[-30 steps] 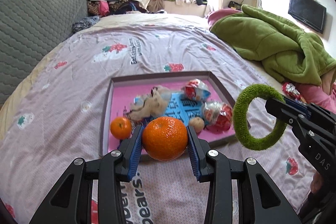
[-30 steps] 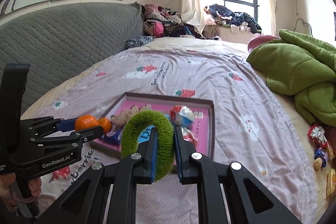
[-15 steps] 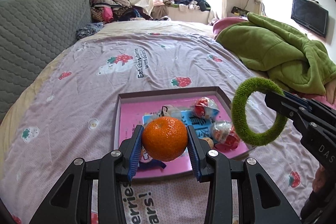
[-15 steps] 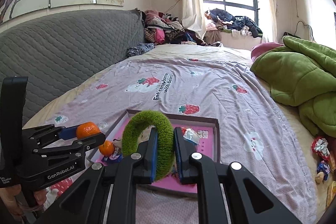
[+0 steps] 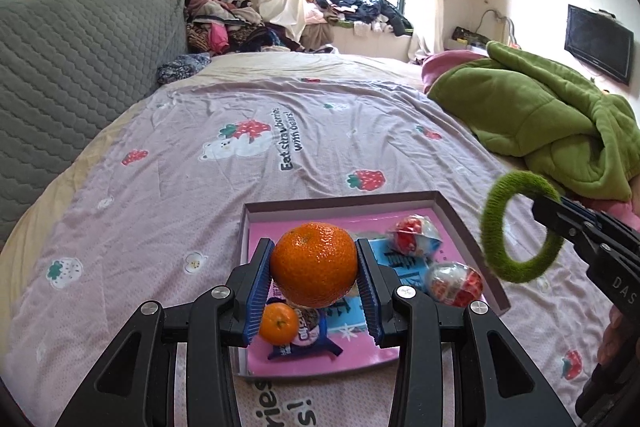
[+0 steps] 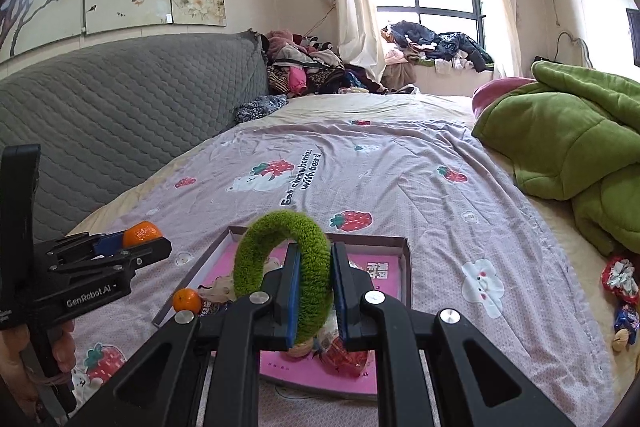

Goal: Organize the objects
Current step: 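Lift the green ring and orange and carry them over the tray with both tools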

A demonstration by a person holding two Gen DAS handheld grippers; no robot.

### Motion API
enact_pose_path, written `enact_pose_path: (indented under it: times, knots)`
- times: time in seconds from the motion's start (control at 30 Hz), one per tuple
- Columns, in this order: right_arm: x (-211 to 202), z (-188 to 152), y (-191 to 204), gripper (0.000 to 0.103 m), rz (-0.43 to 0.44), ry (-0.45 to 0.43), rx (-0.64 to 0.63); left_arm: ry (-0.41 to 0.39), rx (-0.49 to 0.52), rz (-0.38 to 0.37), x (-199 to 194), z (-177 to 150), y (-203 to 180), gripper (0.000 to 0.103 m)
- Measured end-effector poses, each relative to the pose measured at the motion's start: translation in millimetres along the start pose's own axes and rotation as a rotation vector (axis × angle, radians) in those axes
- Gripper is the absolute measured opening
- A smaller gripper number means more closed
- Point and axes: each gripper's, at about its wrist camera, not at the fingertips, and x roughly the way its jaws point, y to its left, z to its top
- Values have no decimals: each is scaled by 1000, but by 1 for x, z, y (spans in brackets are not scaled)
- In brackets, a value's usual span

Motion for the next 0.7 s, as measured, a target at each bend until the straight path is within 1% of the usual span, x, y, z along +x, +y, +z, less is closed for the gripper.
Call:
enact_pose_path:
  times: [0.2, 0.4, 0.7]
  knots:
    - [10, -2, -7, 15, 8, 10, -1, 8, -3, 12, 14, 3, 1, 41]
    - [19, -4, -3, 15, 27, 20, -12, 30, 5, 24, 33, 1, -2, 41]
    - [43, -19, 8, 15, 41, 91, -56, 70, 28, 27, 60, -7, -12, 41]
